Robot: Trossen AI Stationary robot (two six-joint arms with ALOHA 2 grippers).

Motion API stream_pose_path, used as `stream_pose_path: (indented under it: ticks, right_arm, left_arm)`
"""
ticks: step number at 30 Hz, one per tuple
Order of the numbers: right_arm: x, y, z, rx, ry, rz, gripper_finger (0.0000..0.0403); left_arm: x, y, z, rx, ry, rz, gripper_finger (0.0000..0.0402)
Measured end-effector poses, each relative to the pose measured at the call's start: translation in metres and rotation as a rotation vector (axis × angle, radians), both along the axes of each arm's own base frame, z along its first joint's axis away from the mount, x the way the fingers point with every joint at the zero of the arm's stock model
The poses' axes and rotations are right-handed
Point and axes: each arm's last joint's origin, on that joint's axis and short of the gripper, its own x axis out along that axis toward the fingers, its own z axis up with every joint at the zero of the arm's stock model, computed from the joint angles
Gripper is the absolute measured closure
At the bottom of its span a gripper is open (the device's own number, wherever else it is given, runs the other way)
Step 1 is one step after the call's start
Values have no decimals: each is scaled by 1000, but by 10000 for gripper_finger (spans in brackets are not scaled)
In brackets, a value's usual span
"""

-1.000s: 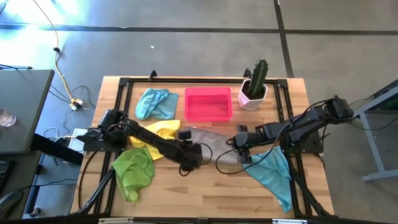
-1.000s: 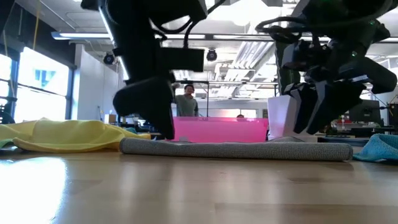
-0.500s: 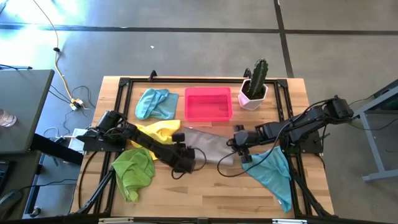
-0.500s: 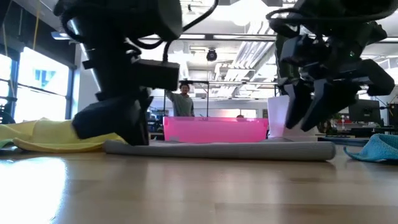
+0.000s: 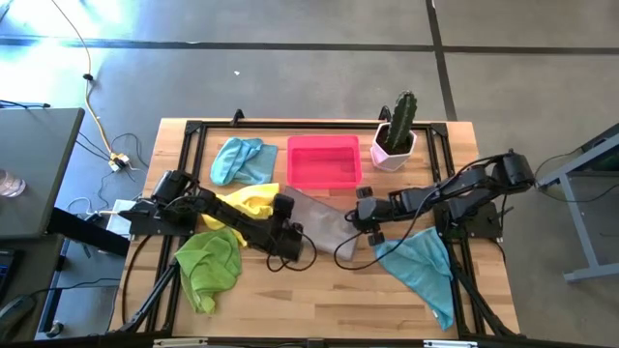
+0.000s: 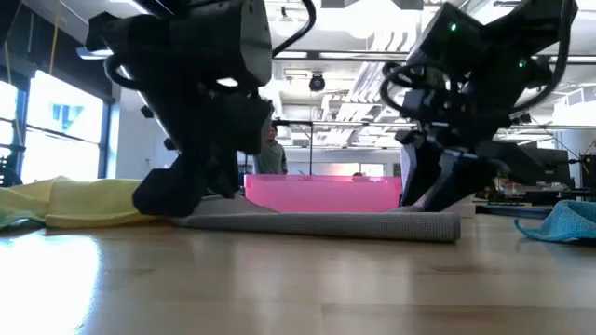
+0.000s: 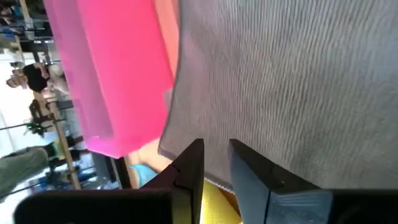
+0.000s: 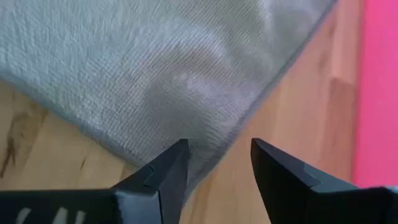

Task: Fold microfiber towels
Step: Fold the gray microfiber cloth

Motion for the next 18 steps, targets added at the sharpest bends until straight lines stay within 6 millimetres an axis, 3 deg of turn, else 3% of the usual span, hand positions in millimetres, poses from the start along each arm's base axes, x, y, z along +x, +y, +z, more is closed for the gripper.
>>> stream_pose_path:
  ticks: [5,11,18]
  right_arm:
    - [0,3,-8,58,49,-31,234]
    - [-5,23,-6,322,82,-78,234]
    - [-11,61,5,428,69,-41,234]
  left_arm:
    - [20,-26,21,-221,-244,78,337]
    - [51,-61,55,-480,-599,86,337]
    - [62,-95,58,-794,-647,-84,337]
